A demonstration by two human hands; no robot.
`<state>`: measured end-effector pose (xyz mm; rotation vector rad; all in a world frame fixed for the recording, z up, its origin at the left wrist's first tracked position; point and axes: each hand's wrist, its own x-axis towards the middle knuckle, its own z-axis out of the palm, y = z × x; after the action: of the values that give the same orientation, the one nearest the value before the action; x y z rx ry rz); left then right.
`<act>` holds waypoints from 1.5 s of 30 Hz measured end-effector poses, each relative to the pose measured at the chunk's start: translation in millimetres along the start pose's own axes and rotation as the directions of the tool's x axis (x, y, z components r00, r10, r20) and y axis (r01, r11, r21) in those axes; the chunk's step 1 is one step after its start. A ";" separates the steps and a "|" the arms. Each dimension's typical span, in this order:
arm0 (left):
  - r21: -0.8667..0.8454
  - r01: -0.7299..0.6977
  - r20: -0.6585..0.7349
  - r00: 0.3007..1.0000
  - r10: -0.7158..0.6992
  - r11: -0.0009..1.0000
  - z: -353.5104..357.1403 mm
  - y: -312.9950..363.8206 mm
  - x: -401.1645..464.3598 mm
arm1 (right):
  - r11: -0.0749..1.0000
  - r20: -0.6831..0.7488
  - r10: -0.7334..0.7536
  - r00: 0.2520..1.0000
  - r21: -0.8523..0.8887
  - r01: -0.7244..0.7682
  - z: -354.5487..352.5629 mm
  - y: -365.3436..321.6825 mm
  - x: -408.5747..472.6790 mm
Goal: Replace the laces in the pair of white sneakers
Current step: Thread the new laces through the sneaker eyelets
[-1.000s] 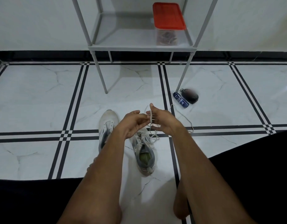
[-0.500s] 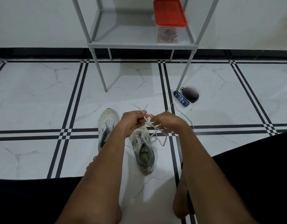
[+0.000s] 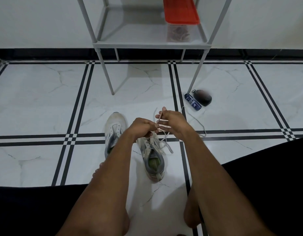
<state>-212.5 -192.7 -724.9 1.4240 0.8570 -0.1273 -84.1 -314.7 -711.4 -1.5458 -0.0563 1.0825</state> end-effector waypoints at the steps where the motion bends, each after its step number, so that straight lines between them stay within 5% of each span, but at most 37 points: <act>1: -0.007 0.005 -0.003 1.000 -0.005 1.000 -1.2 -1.5 0.3 | 1.000 0.017 0.003 1.000 -0.006 -0.003 -0.1 2.1 0.9; 5: 0.010 0.026 0.017 1.000 -0.026 1.000 -0.7 -1.3 0.0 | 1.000 0.065 -0.020 0.998 -0.017 0.021 1.3 11.3 1.1; 9: 0.003 0.044 0.010 0.999 -0.045 0.999 1.5 -4.6 2.9 | 0.997 -0.033 -0.069 0.997 0.017 0.070 1.6 15.0 3.9; 14: 0.468 0.225 0.009 0.966 -0.260 0.854 -11.0 -25.3 3.5 | 0.978 -0.146 -0.099 0.984 -0.195 0.070 -9.6 20.2 9.2; 18: 0.553 0.215 0.028 0.961 -0.276 0.805 -10.0 -50.1 -1.2 | 0.888 -0.088 -0.167 0.982 -0.446 0.111 -5.7 42.0 7.6; 26: 0.377 0.159 0.021 0.983 -0.180 0.912 -15.3 -57.1 -8.6 | 0.625 0.152 -0.215 0.965 -0.737 0.255 20.6 91.0 2.4; 33: 0.123 0.217 -0.101 0.973 -0.205 0.968 -15.0 -78.8 -12.2 | 0.512 0.149 -0.239 0.959 -0.820 0.255 23.5 99.8 -0.2; 45: 0.385 0.104 -0.092 0.993 -0.074 0.917 -4.7 -69.2 -9.3 | 0.632 0.064 -0.248 0.967 -0.746 0.212 4.9 98.8 8.5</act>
<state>-259.7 -205.7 -774.9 1.7706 0.9976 -0.3310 -133.1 -336.8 -795.0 -2.2274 -0.7456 0.8415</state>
